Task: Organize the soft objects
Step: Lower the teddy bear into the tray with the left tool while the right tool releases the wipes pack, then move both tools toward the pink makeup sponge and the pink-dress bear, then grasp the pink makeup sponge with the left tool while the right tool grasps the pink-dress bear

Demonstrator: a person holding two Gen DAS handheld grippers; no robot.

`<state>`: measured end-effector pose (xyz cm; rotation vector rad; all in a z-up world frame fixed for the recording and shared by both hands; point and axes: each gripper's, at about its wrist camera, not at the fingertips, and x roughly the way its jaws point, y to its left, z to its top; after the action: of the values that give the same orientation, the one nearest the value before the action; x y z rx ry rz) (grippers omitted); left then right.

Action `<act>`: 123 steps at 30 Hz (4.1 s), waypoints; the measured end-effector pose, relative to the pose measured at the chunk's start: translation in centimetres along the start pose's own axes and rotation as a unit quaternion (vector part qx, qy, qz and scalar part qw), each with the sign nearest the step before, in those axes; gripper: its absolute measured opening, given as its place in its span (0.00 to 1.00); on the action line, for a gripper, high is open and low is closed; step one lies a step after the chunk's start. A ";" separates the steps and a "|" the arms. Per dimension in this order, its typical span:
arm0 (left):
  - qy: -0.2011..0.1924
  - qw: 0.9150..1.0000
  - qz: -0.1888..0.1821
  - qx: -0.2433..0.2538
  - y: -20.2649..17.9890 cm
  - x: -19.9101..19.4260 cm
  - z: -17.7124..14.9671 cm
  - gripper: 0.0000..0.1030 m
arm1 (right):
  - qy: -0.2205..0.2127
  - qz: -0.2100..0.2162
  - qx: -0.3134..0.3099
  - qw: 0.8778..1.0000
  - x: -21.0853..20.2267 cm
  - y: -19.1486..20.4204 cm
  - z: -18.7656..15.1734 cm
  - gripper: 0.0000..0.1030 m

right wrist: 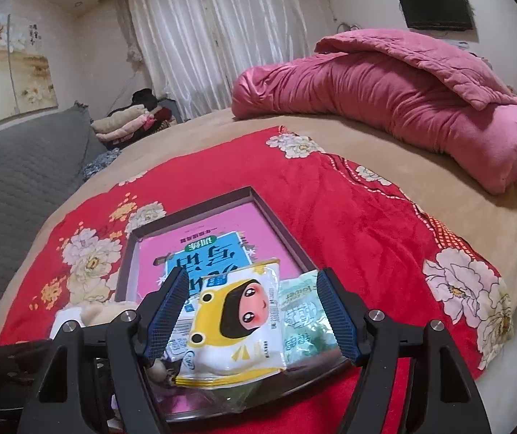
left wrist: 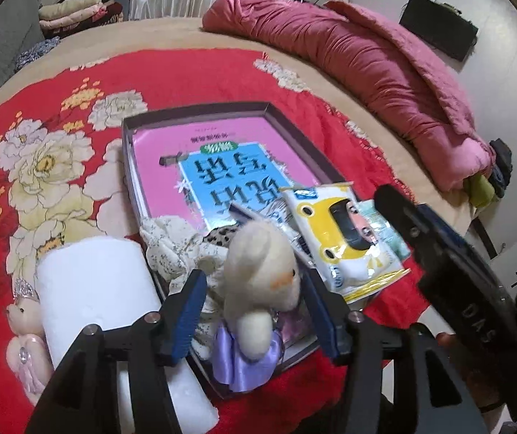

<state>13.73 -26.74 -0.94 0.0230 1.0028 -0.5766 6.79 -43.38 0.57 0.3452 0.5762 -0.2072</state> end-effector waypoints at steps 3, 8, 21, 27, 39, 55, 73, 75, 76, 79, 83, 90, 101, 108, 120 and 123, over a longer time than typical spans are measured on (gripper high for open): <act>-0.006 1.000 0.003 -0.003 0.2 -0.6 0.0 0.53 | 0.001 0.003 0.000 1.000 -0.1 0.2 0.0 0.73; -0.025 0.999 0.005 -0.021 1.5 -2.5 0.0 0.53 | -0.008 0.004 -0.003 1.000 -0.6 0.7 0.1 0.73; -0.074 0.992 0.063 -0.083 9.1 -9.7 -2.6 0.54 | -0.004 0.050 -0.076 0.996 -2.2 7.2 -0.3 0.73; -0.082 0.984 0.088 -0.129 14.1 -12.3 -4.3 0.54 | 0.005 0.099 -0.130 0.987 -3.2 13.4 -1.5 0.73; -0.078 0.972 0.106 -0.195 21.6 -14.2 -7.9 0.54 | 0.043 0.139 -0.205 0.968 -3.6 22.6 -4.9 0.74; -0.044 0.966 0.113 -0.228 26.4 -11.6 -10.0 0.54 | 0.125 0.153 -0.272 0.942 -0.4 29.2 -11.0 0.74; -0.013 0.970 0.123 -0.211 27.5 -8.0 -9.4 0.54 | 0.153 0.126 -0.297 0.934 2.0 30.0 -13.2 0.74; -0.011 0.970 0.124 -0.209 27.7 -7.5 -9.4 0.54 | 0.152 0.122 -0.302 0.933 2.3 30.3 -13.2 0.74; -0.012 0.970 0.124 -0.208 27.8 -7.4 -9.4 0.54 | 0.152 0.120 -0.305 0.933 2.5 30.5 -13.2 0.74; -0.014 0.971 0.123 -0.205 28.1 -7.1 -9.2 0.53 | 0.153 0.111 -0.315 0.930 3.1 31.0 -13.4 0.74; -0.020 0.969 0.132 -0.207 28.7 -6.9 -9.1 0.38 | 0.153 0.096 -0.333 0.925 4.0 31.6 -13.8 0.74; -0.022 0.969 0.114 -0.219 29.5 -7.1 -9.3 0.37 | 0.165 0.060 -0.376 0.910 5.6 32.7 -14.9 0.75; -0.020 0.970 0.102 -0.221 29.8 -7.1 -9.4 0.37 | 0.212 0.030 -0.419 0.883 8.6 33.7 -15.4 0.55; -0.032 0.970 0.103 -0.220 29.8 -7.6 -9.3 0.35 | 0.205 0.053 -0.407 0.888 8.3 32.9 -14.2 0.46; -0.093 0.965 0.115 -0.217 28.3 -11.4 -9.3 0.35 | 0.155 0.137 -0.351 0.913 3.5 32.6 -11.6 0.44; -0.106 0.963 0.122 -0.216 27.5 -12.5 -9.4 0.35 | 0.136 0.145 -0.340 0.919 2.2 32.2 -10.5 0.44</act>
<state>14.13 4.83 -2.70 -0.2937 0.8818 -0.1219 12.58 -9.95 -0.50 -0.2266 0.8221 0.3348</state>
